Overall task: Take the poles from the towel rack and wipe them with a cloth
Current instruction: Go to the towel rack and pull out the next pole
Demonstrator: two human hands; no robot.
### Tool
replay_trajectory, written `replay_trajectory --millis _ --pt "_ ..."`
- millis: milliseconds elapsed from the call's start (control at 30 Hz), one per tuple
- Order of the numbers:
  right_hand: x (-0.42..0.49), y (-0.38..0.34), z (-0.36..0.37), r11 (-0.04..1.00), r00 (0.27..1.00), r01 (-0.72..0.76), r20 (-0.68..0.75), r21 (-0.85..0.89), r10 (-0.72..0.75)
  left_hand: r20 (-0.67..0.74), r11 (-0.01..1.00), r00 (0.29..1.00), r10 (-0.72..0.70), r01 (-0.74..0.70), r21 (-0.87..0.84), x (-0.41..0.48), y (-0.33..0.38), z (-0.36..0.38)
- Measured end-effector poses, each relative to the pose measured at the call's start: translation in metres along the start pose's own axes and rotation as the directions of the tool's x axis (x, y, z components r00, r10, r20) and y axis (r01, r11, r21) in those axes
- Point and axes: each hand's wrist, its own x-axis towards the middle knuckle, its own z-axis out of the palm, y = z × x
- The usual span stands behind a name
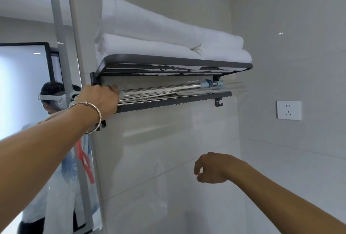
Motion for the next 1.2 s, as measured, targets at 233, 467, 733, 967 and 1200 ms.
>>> replay_trajectory --millis 233,467,733,967,1200 --pt "0.003 -0.002 0.007 1.000 1.000 -0.005 0.024 -0.023 0.005 -0.063 0.997 0.997 -0.038 0.042 0.059 -0.005 0.002 0.001" --pt "0.003 -0.001 0.014 0.999 0.999 0.020 0.040 -0.036 -0.018 -0.051 0.997 0.996 -0.071 0.072 0.010 -0.008 0.000 -0.004" --pt "0.000 -0.001 0.020 0.998 0.998 0.027 0.060 -0.054 -0.024 -0.069 0.996 0.994 -0.087 0.085 -0.034 -0.013 0.001 -0.008" --pt "0.000 0.001 0.027 0.999 0.997 0.022 0.079 -0.043 -0.018 -0.071 0.993 0.991 -0.112 0.109 -0.038 -0.017 -0.002 -0.012" --pt "-0.001 -0.009 0.030 1.000 0.996 0.017 0.091 -0.015 -0.016 -0.094 0.994 0.991 -0.098 0.094 -0.052 -0.028 -0.004 -0.016"
